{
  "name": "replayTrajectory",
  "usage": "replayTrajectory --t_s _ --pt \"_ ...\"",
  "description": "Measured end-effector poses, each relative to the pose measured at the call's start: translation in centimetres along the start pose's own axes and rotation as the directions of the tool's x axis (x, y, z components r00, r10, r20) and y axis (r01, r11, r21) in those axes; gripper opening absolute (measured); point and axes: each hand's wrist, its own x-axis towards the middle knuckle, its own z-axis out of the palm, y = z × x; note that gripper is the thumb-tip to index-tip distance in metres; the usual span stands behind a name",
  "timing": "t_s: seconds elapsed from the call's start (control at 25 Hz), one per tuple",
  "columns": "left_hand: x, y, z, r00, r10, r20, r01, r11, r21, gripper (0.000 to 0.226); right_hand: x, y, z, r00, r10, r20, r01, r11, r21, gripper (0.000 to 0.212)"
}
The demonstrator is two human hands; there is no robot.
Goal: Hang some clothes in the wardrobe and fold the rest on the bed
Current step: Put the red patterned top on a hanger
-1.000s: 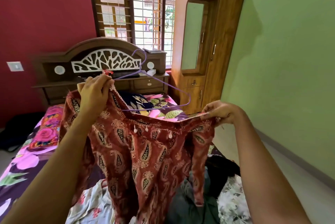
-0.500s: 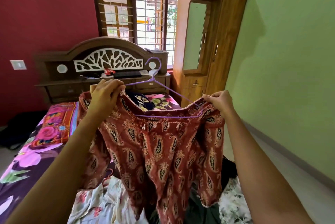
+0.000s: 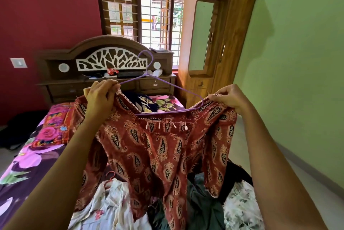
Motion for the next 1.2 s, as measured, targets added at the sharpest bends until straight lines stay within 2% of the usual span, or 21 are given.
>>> replayTrajectory --t_s 0.12,0.24,0.32,0.44,0.56,0.64,0.76,0.8,0.88,0.92,0.96,1.08,1.2 --pt "-0.3 0.6 0.3 0.996 0.077 0.036 -0.077 0.997 -0.003 0.026 0.2 -0.1 0.5 0.999 0.017 -0.028 -0.017 1.0 0.018 0.034" --pt "-0.7 1.3 0.6 0.989 0.125 0.079 -0.127 0.992 0.017 0.029 0.2 -0.8 0.9 1.0 0.009 0.012 -0.01 0.995 0.1 0.031" --pt "-1.1 2.4 1.4 0.977 0.167 0.134 -0.169 0.986 0.005 0.035 0.2 -2.4 1.7 0.999 -0.047 0.01 0.046 0.996 0.079 0.028" --pt "-2.0 4.4 3.2 0.956 0.228 0.182 -0.235 0.972 0.016 0.036 0.2 -5.7 4.0 0.978 -0.205 0.021 0.206 0.979 -0.01 0.032" --pt "-2.2 5.3 3.8 0.98 0.148 0.132 -0.147 0.989 -0.016 0.032 0.0 -7.2 5.8 0.948 -0.295 0.122 0.311 0.941 -0.136 0.029" --pt "-2.1 5.0 3.4 0.991 0.079 0.104 -0.074 0.996 -0.056 0.026 -0.5 -7.2 6.2 0.927 -0.323 0.192 0.354 0.923 -0.152 0.032" --pt "-1.7 4.0 2.5 0.994 -0.03 0.101 0.04 0.995 -0.096 0.018 -0.6 -6.5 5.8 0.946 -0.284 0.154 0.297 0.953 -0.066 0.045" --pt "-1.6 3.6 2.2 0.992 -0.062 0.113 0.074 0.992 -0.104 0.018 -0.6 -6.2 5.2 0.955 -0.246 0.168 0.251 0.968 -0.01 0.04" --pt "-1.2 3.2 1.9 0.987 -0.093 0.129 0.106 0.989 -0.099 0.018 -0.7 -5.6 3.7 0.935 -0.172 0.311 0.145 0.983 0.11 0.019" --pt "-1.0 3.0 1.7 0.986 -0.101 0.131 0.114 0.989 -0.094 0.018 -0.8 -5.2 3.0 0.91 -0.17 0.378 0.137 0.984 0.112 0.011" --pt "-0.7 2.9 1.7 0.985 -0.106 0.139 0.12 0.988 -0.095 0.019 -0.8 -4.8 2.5 0.9 -0.202 0.386 0.18 0.979 0.095 0.012" --pt "-0.1 2.9 1.8 0.968 -0.081 0.237 0.105 0.99 -0.092 0.021 -0.3 -3.8 2.6 0.925 -0.299 0.234 0.272 0.952 0.142 0.02" --pt "0.8 4.2 2.3 0.94 -0.035 0.34 0.053 0.998 -0.044 0.021 -0.3 -3.8 4.1 0.941 -0.269 0.206 0.203 0.934 0.294 0.019"
